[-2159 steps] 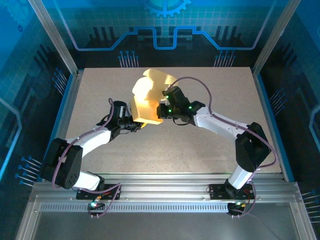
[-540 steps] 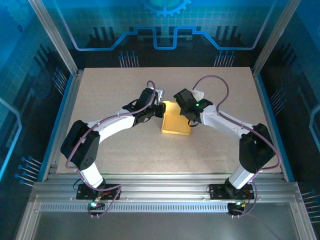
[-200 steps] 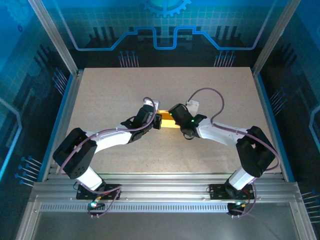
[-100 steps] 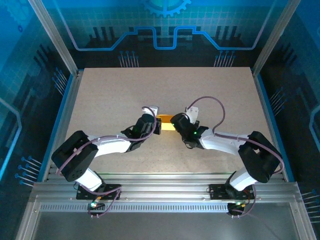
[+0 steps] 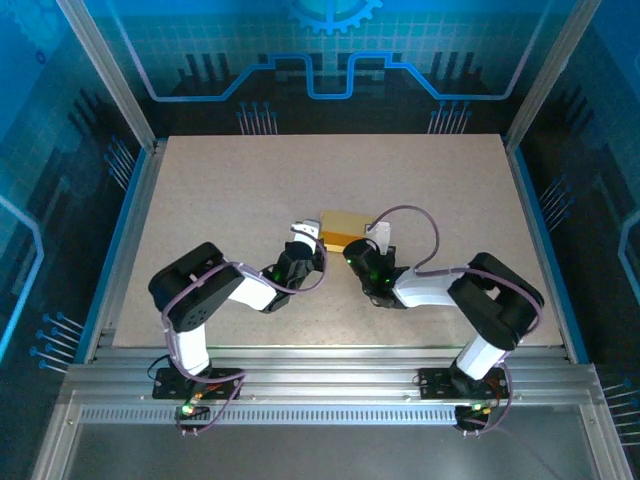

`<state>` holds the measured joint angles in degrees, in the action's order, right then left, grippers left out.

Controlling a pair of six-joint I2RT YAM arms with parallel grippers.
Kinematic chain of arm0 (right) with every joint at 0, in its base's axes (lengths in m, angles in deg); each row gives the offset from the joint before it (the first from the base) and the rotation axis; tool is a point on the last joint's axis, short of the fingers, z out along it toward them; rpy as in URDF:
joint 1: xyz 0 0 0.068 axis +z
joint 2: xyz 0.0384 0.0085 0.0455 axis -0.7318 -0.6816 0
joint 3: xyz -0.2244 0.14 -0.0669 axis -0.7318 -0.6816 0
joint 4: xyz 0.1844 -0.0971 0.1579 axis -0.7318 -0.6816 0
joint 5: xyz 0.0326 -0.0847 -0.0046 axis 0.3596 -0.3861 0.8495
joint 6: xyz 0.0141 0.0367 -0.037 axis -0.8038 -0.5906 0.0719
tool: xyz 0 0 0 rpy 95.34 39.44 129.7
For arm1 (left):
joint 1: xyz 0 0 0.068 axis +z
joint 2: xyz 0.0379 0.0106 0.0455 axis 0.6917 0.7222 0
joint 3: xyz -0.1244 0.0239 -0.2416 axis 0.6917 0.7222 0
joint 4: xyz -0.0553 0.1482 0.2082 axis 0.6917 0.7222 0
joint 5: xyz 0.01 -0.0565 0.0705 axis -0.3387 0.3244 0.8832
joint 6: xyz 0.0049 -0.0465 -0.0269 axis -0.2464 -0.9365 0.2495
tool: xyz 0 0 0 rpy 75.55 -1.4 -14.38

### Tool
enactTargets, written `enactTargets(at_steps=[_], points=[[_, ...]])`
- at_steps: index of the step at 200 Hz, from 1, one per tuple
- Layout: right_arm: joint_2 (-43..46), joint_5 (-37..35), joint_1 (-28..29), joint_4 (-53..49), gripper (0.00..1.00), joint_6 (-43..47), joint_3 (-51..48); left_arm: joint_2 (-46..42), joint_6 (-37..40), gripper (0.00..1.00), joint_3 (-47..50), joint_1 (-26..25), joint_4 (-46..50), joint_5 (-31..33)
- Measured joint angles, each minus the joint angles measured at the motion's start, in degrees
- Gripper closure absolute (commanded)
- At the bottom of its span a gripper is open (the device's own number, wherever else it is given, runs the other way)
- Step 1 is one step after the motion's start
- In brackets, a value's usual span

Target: Fold the paper box

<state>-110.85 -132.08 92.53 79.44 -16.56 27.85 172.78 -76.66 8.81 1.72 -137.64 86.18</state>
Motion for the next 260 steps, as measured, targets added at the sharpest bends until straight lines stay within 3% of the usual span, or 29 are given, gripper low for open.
enactTargets(at_steps=[41,106,232,260], points=[[-4.09,0.63,-0.17,7.45,1.0,2.75,-0.02,0.59,-0.26,1.0,3.41,0.17,-4.37,1.09],[-6.12,0.81,-0.17,10.1,0.97,3.37,0.0,4.35,-1.2,1.0,4.94,-0.13,-11.45,2.19],[-3.89,6.62,-0.02,15.5,0.18,8.57,-4.55,6.47,-1.14,1.0,4.85,-1.09,-15.19,2.36],[-1.77,8.41,0.22,16.02,0.07,10.05,-6.84,6.47,-1.14,1.0,4.35,-1.11,-14.47,2.51]])
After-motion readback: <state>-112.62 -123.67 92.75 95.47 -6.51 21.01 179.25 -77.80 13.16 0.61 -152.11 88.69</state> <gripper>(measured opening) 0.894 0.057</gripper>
